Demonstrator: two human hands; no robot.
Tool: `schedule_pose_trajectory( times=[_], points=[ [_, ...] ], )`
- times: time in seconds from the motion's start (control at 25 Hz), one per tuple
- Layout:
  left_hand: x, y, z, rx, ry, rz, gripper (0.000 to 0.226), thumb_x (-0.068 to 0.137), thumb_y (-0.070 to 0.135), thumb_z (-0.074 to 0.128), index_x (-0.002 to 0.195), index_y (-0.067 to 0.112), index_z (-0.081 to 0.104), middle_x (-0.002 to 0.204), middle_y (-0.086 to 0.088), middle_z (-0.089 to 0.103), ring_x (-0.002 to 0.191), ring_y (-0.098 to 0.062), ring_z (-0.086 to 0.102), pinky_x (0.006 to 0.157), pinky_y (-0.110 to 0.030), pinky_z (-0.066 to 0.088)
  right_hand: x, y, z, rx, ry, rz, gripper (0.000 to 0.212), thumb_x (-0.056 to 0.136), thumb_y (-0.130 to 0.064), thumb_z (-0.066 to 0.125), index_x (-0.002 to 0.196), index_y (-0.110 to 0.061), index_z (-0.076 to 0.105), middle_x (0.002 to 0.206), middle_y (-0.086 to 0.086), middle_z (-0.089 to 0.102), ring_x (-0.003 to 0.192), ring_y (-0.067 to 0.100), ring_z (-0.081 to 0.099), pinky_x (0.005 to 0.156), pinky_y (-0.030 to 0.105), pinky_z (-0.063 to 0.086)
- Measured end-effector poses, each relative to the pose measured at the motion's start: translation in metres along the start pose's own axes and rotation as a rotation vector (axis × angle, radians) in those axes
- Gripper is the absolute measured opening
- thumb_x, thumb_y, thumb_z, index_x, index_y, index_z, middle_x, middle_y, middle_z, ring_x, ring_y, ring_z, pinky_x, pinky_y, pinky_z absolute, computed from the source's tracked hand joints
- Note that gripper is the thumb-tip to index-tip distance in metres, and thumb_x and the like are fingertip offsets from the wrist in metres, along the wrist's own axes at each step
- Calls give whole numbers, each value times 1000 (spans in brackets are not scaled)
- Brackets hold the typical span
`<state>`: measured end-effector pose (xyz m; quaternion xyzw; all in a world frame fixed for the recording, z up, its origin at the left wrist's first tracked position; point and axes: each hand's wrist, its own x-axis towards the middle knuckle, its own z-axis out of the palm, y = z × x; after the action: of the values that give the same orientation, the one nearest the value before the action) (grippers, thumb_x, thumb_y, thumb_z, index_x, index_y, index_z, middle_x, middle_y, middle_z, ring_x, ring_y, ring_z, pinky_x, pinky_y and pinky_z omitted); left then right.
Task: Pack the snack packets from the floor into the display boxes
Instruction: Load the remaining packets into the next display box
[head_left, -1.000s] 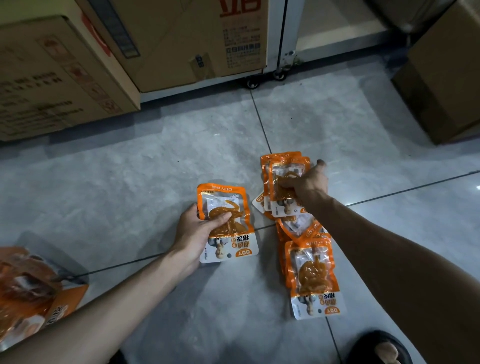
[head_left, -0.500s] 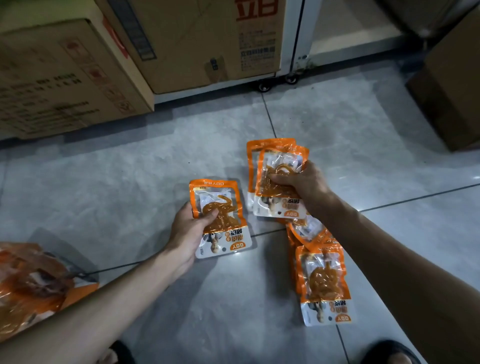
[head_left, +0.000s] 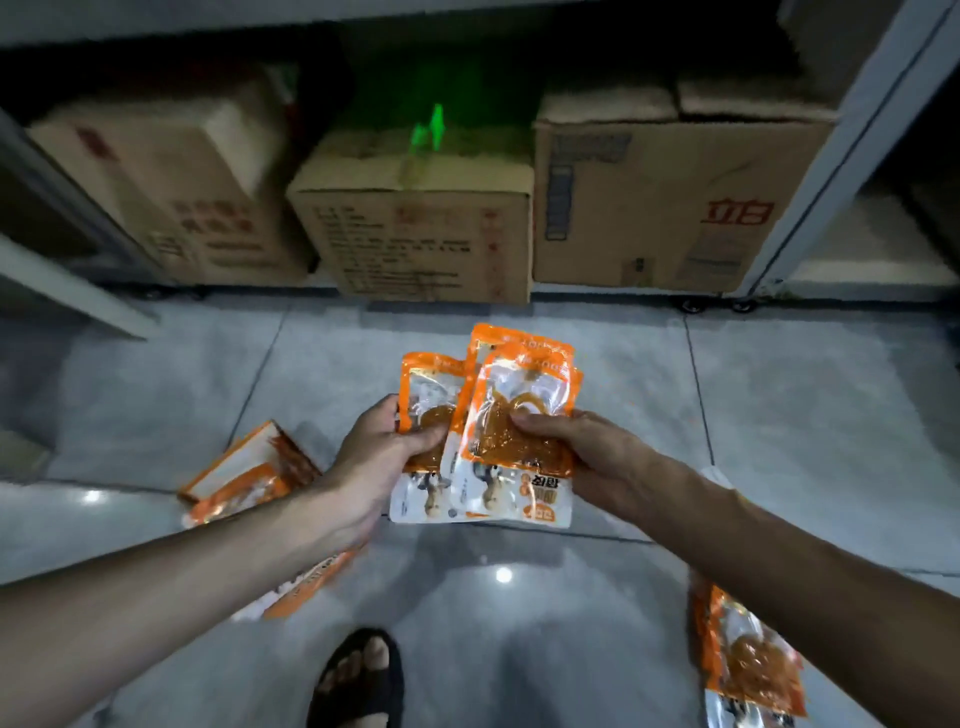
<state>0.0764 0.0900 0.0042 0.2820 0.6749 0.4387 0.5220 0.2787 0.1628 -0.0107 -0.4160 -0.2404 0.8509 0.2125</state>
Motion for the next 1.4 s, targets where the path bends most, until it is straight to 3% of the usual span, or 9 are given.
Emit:
schedule_pose_trajectory(
  times=[0.16,0.28,0.4,0.56,0.84,1.08,1.16,1.28,1.4],
  points=[
    [-34,16,-73,-276,95,12,27,87,1,68,114,4,65,102,-18,76,90,-36,74,75,-47,60,-4,-8,103,-168,-30,13,39,82,-5,68,119,4,63,118,23,68,100,34,69,85,45,58],
    [-54,15,-120,-412,150,8,16,85,2,70,100,3,71,90,-20,76,72,-31,75,63,-39,58,5,7,165,-248,-36,-1,43,85,-4,64,127,5,57,126,26,63,112,40,62,92,49,54],
    [-62,3,-166,-451,184,-16,17,83,3,73,100,1,72,89,-22,77,74,-34,75,70,-49,61,28,32,209,-318,-18,-18,41,86,-2,65,126,6,58,124,26,64,111,39,64,93,47,55],
    [-49,-15,-204,-436,211,-79,24,88,1,67,112,-2,68,98,-23,76,85,-36,74,83,-53,59,62,52,220,-348,-7,-11,42,84,-3,68,125,3,59,115,20,70,96,29,72,73,35,61],
    [7,-38,-234,-472,155,-130,32,93,6,64,125,3,61,113,-19,74,100,-35,73,83,-49,61,134,70,202,-285,-97,68,31,89,-11,65,119,-7,65,116,15,71,103,31,70,81,42,60],
    [41,-47,-248,-233,124,-61,28,97,24,61,119,7,65,104,-12,77,91,-25,76,74,-35,62,168,99,198,-233,-95,-123,38,88,-7,65,125,0,58,115,17,71,103,32,70,82,42,60],
    [48,-55,-269,-83,232,53,27,99,30,57,111,7,67,99,-10,76,89,-24,75,77,-33,61,173,99,197,-183,-13,-187,39,87,-6,66,125,-1,58,114,16,72,100,31,71,82,43,60],
    [59,-95,-307,698,447,304,18,88,17,70,106,15,65,105,-1,72,100,-23,68,87,-36,55,176,98,183,-116,148,-266,42,86,-4,66,127,-5,58,111,13,73,96,28,73,80,45,60],
    [71,-134,-318,1193,142,408,38,85,24,73,121,21,63,126,0,65,108,-24,65,82,-35,56,180,107,172,-77,255,-248,43,87,-4,66,129,-5,58,113,13,72,90,24,75,72,39,61]
  ],
)
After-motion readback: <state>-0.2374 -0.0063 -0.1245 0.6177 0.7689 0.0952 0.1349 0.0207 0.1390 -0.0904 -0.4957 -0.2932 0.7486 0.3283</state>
